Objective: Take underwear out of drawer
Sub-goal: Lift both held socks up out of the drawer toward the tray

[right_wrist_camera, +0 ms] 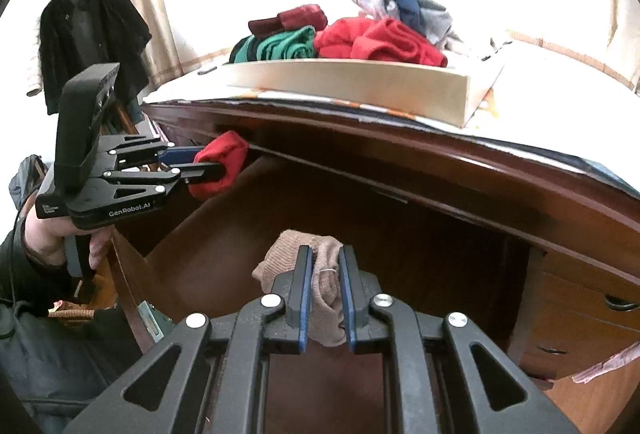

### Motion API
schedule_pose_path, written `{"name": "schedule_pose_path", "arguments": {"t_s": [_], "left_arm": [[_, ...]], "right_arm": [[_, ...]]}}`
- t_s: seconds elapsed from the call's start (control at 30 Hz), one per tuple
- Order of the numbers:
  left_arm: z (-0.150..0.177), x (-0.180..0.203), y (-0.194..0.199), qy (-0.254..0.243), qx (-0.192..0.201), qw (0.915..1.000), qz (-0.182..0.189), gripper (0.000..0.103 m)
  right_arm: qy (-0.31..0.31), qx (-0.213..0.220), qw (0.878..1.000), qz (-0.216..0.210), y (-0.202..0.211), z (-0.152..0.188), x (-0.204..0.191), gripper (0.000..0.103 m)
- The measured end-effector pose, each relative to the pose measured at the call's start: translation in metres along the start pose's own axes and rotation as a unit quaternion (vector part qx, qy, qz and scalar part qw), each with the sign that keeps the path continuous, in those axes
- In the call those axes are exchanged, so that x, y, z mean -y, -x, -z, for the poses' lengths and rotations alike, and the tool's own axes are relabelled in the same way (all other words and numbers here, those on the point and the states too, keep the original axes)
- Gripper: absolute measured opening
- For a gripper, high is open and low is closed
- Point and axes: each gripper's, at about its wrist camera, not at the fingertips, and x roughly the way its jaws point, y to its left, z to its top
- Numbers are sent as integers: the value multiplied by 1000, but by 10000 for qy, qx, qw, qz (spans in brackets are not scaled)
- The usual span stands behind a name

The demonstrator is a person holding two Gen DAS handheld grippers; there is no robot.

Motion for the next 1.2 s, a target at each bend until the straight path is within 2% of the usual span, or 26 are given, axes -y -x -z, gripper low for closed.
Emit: {"name": "schedule_pose_path", "arguments": {"t_s": [0.57,1.1,1.2], "left_arm": [[-4,0,9,298,375,9988,-53,24],[-20,5,27,259,701,9972,-63,24],[-25,5,32,217,780,9967,-64,24]], "right_arm": [[112,724,9972,137,19,4,-6,15],[194,1013,9944,228,31,-4,-11,15],[193,1089,9936,223,35,-9,-13,9]]}}
